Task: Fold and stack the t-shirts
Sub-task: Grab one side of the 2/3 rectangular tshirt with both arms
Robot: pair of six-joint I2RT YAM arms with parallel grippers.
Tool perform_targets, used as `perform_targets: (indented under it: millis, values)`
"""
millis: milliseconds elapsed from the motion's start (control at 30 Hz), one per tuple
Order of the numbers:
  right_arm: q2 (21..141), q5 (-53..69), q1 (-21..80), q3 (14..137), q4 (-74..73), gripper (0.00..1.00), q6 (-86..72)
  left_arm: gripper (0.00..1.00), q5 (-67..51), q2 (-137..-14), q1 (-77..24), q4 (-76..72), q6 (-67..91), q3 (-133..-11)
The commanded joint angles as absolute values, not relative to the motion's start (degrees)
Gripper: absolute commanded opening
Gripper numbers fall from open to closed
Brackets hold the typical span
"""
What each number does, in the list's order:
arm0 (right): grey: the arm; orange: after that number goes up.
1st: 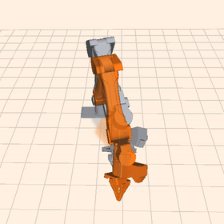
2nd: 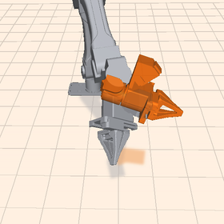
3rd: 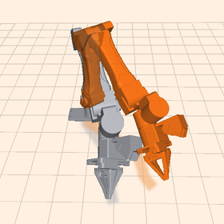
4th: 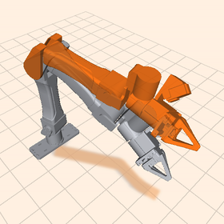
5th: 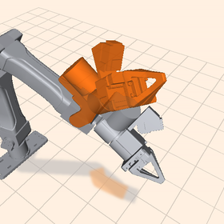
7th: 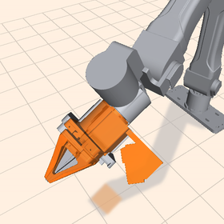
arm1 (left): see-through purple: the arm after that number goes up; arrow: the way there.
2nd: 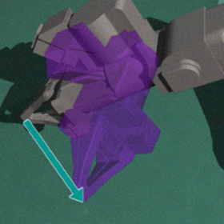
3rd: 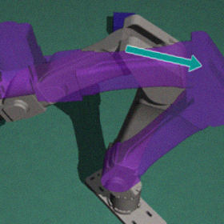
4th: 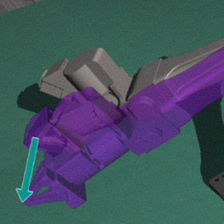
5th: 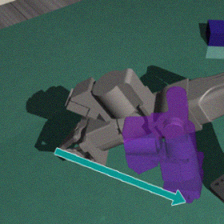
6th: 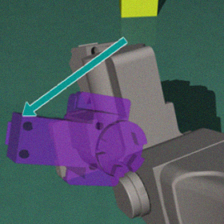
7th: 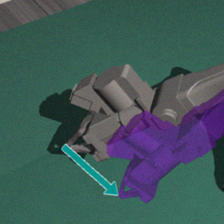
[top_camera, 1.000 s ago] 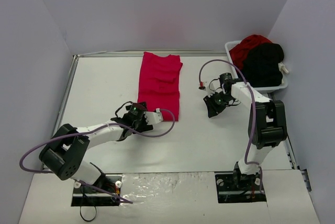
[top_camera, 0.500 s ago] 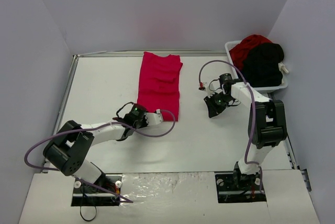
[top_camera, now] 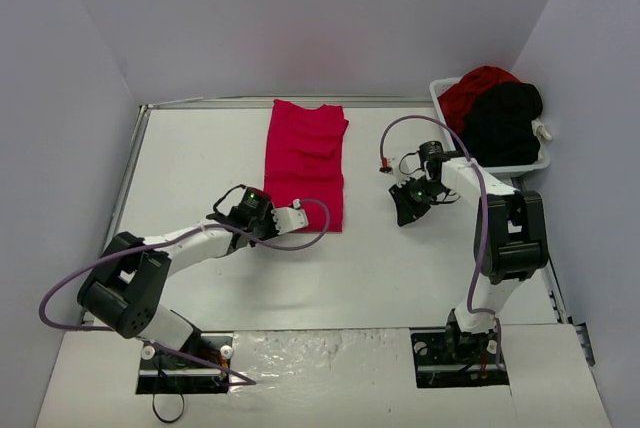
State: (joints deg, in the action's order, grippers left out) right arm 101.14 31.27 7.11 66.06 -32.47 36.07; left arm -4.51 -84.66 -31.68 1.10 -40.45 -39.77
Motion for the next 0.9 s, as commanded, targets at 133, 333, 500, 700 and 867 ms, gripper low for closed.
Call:
perform_targets:
  millis: [133,333,500,700,867]
  values:
    - [97.9,44.3,7.7,71.2,-42.0,0.24,40.6,0.02,-16.4,-83.4,-28.5,13.8,-39.9,-46.3]
    - [94.7,47.6,13.0,71.9,-42.5,0.38,42.3,0.02,-18.9,-82.9,-28.4,19.8,-41.0,-48.2]
    - [91.7,44.2,22.4,68.0,-37.3,0.42,47.1,0.02,-18.8,-83.4,-28.4,21.7,-41.6,-48.0]
    - [93.9,45.2,24.4,66.1,-33.3,0.38,53.7,0.02,-21.2,-84.8,-27.2,22.8,-39.9,-48.4]
    - [96.8,44.3,26.0,63.9,-28.8,0.39,54.2,0.02,-24.9,-84.6,-25.6,22.2,-37.7,-48.3]
